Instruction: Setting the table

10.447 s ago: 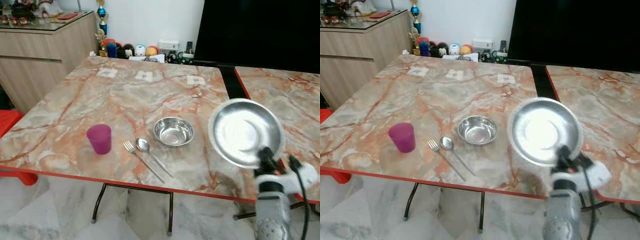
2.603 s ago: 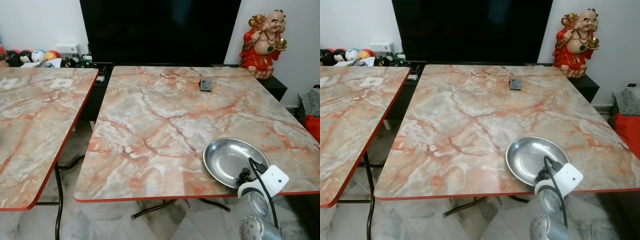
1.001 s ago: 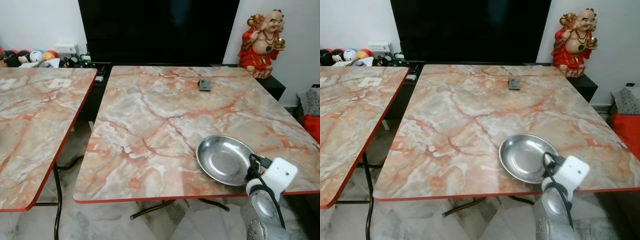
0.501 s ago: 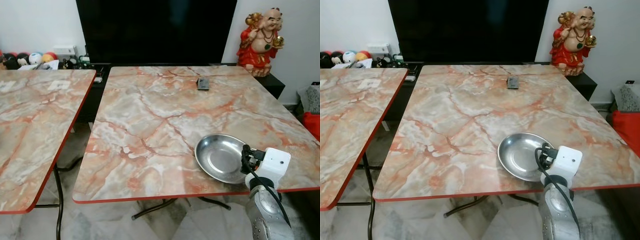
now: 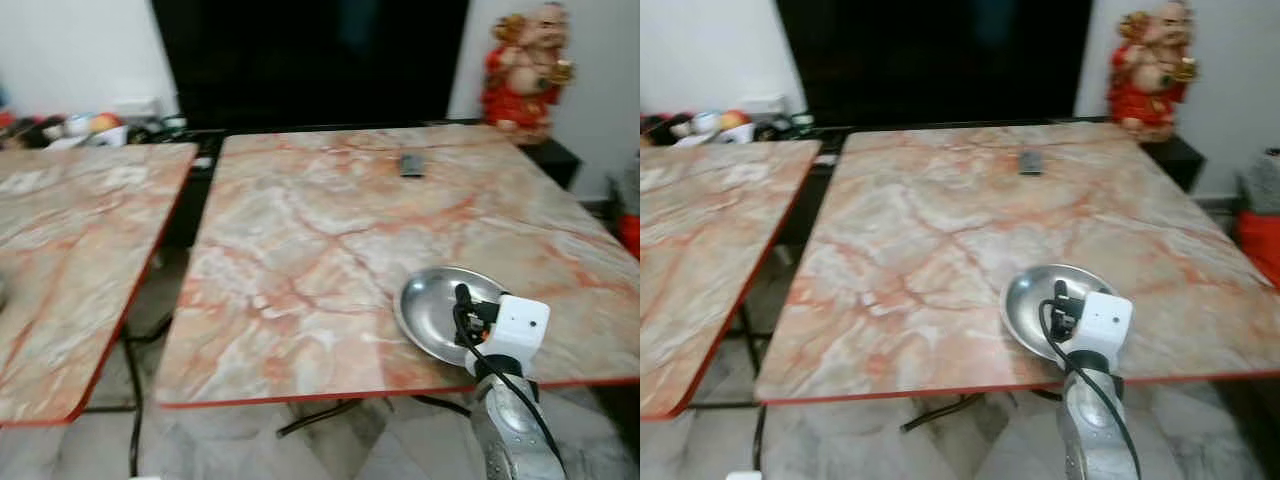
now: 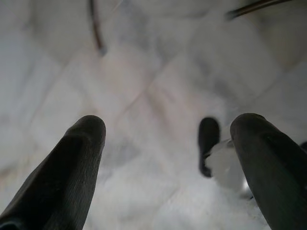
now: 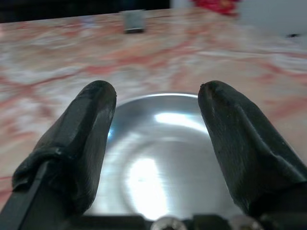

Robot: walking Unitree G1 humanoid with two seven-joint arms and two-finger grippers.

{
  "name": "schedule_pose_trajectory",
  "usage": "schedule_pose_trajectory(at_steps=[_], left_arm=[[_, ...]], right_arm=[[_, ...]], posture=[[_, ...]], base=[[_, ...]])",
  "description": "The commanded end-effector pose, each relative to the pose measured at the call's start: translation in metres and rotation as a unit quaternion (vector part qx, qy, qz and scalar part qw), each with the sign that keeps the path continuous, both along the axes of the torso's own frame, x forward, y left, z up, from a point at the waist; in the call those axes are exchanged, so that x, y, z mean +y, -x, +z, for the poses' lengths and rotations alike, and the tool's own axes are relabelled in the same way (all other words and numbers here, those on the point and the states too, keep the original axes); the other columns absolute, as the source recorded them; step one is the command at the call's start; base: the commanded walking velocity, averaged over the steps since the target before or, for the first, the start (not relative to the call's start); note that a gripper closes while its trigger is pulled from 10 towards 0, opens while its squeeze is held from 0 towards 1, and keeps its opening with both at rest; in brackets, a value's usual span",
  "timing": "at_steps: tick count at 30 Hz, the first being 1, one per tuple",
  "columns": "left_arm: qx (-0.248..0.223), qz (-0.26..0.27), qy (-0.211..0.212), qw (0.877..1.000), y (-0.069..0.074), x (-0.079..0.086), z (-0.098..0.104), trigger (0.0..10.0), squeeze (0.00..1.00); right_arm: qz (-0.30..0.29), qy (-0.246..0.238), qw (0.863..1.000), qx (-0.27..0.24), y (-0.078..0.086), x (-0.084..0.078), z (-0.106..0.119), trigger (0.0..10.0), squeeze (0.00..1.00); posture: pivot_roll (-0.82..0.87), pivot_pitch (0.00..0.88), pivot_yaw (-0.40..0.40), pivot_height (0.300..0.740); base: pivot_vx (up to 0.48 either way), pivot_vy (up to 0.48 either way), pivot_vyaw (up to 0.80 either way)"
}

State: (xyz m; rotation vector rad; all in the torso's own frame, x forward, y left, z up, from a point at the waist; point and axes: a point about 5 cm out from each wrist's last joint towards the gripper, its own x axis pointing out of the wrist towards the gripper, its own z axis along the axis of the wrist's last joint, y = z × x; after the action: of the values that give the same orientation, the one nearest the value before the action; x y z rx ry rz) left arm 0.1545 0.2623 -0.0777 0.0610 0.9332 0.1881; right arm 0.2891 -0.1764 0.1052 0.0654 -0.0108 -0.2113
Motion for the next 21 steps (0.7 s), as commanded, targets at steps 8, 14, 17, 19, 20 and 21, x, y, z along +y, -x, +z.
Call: schedule_pose_trajectory(at_steps=[8,14,17,19,20,21], left_arm=[[0.030,0.029,0.006,0.999,0.019,0.008,-0.005,10.0,0.00],[0.036,0.032,0.009,0.999,0.023,0.005,-0.008,10.0,0.00],[0.037,0.033,0.009,0.999,0.025,0.005,-0.008,10.0,0.00],[0.038,0.033,0.009,0.999,0.025,0.005,-0.009,10.0,0.00],[0.039,0.033,0.009,0.999,0.027,0.006,-0.009,10.0,0.00],[0.040,0.032,0.009,0.999,0.028,0.006,-0.009,10.0,0.00]], right_arm=[[0.009,0.005,1.000,-0.021,-0.009,0.002,0.010,10.0,0.00],[0.030,-0.014,0.999,-0.016,-0.012,0.015,0.007,10.0,0.00],[0.041,-0.022,0.999,-0.013,-0.012,0.022,0.005,10.0,0.00],[0.045,-0.023,0.999,-0.014,-0.012,0.024,0.005,10.0,0.00],[0.048,-0.026,0.998,-0.015,-0.013,0.027,0.005,10.0,0.00],[0.049,-0.027,0.998,-0.015,-0.013,0.028,0.005,10.0,0.00]], posture=[[0.03,0.000,0.021,0.740],[0.04,0.000,0.014,0.740],[0.05,0.000,0.012,0.740],[0.05,0.000,0.012,0.740],[0.05,0.000,0.016,0.740],[0.05,0.000,0.017,0.740]], base=[[0.000,0.475,0.75],[0.000,0.476,0.00],[0.000,0.476,0.00],[0.000,0.478,0.00],[0.000,0.476,0.00],[0.000,0.476,0.00]])
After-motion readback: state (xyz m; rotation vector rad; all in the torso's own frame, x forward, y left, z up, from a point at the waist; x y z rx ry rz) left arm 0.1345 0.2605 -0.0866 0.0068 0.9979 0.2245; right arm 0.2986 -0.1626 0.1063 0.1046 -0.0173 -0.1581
